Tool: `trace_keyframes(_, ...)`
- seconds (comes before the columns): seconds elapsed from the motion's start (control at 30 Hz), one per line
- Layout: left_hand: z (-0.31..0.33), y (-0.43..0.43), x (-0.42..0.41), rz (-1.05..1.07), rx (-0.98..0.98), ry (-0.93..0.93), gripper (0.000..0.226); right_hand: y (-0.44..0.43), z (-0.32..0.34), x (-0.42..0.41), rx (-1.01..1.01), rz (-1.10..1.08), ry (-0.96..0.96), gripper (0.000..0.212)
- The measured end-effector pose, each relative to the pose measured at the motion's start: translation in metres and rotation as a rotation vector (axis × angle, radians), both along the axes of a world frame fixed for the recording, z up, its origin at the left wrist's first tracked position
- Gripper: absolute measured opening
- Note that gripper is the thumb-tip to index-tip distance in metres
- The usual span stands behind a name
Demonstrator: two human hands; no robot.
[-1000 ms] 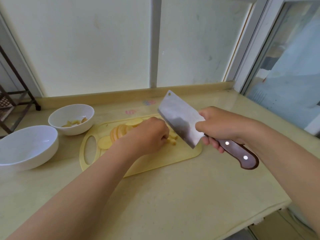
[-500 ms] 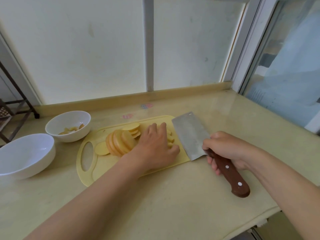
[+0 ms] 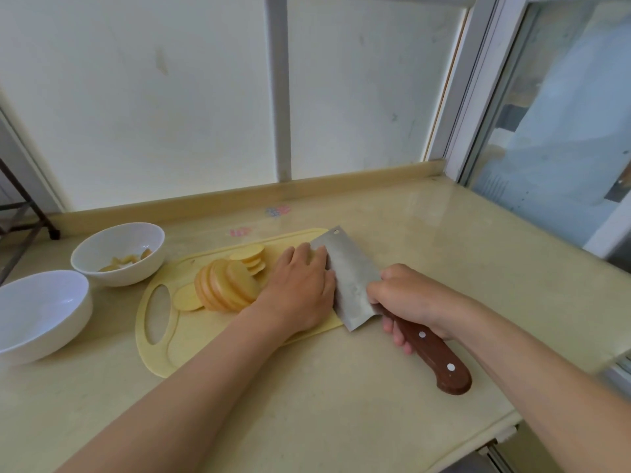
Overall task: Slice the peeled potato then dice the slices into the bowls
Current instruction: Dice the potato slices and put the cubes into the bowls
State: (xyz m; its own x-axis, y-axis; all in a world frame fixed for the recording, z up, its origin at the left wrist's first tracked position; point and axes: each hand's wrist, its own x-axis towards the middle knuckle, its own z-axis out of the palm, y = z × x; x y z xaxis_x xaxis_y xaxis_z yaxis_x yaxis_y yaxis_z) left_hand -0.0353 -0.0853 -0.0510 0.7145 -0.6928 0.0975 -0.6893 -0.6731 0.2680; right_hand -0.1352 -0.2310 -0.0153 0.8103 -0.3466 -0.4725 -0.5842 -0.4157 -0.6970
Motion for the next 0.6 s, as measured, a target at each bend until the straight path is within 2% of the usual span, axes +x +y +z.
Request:
trace_keyframes(0.23,-0.012,-0.003,0.010,0.015,-0.126,-0.017,0.028,0.002,-0.002,0.001,0.028,0.020,-0.019,0.001)
trace_keyframes(0.6,-0.014,-0.005,0.012,-0.013,-0.181,-0.023,0.037,-0.007,-0.001,-0.003,0.074,0.105,-0.011,0.005)
